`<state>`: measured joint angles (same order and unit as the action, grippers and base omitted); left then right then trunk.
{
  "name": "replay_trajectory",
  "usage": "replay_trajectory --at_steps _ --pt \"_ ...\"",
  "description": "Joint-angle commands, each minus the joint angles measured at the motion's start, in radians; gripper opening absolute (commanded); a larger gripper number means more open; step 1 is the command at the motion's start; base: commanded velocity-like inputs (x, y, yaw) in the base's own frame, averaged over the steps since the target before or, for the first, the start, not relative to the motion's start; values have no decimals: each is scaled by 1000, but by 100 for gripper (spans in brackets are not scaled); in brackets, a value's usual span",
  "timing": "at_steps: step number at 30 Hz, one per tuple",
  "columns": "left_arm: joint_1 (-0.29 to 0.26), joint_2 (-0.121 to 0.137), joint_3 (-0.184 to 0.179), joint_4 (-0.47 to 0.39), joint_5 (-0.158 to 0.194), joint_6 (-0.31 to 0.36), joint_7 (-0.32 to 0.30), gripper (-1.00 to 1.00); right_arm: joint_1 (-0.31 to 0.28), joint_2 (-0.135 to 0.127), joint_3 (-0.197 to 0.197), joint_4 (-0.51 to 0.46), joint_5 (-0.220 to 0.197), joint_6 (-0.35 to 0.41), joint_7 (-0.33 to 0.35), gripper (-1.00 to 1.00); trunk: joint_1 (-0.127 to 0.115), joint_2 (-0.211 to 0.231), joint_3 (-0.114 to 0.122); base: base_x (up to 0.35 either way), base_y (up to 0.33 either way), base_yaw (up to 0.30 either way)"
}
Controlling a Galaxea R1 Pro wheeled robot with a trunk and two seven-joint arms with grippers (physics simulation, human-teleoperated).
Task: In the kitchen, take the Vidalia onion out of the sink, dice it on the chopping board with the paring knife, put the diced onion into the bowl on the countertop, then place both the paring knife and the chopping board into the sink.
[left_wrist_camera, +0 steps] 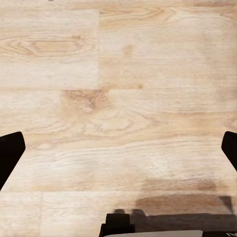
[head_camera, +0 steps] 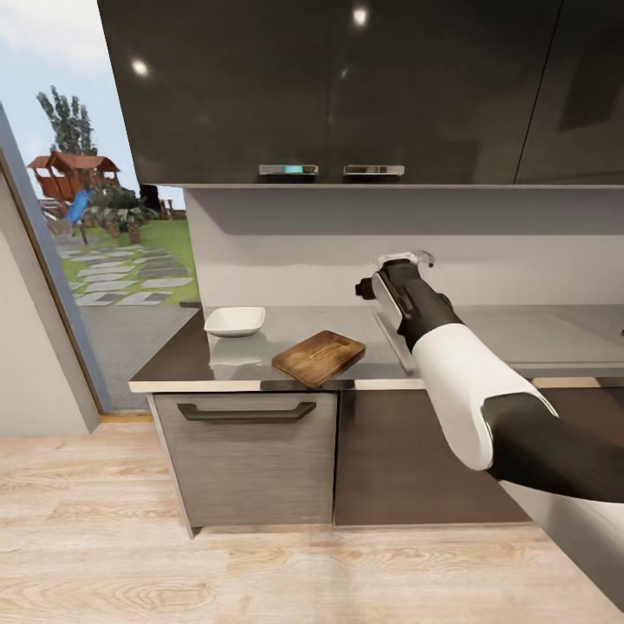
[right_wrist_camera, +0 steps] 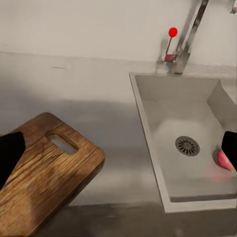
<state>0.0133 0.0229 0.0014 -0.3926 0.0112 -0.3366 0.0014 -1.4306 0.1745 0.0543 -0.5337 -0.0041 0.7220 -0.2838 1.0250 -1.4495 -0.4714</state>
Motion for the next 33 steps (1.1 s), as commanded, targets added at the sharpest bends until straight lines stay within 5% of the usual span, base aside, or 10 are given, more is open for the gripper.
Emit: replay_trajectory --at_steps 1,23,33 --pt "0 0 0 -2 1 -1 0 100 -7 0 5 9 -17 4 52 100 0 0 -1 51 0 0" --pt "0 0 0 -1 0 -1 0 100 -9 -45 8 216 -17 -10 196 100 0 0 -1 262 0 0" --pt "0 0 0 0 0 -1 0 100 -8 -68 9 304 22 -98 235 100 0 0 -1 255 0 0"
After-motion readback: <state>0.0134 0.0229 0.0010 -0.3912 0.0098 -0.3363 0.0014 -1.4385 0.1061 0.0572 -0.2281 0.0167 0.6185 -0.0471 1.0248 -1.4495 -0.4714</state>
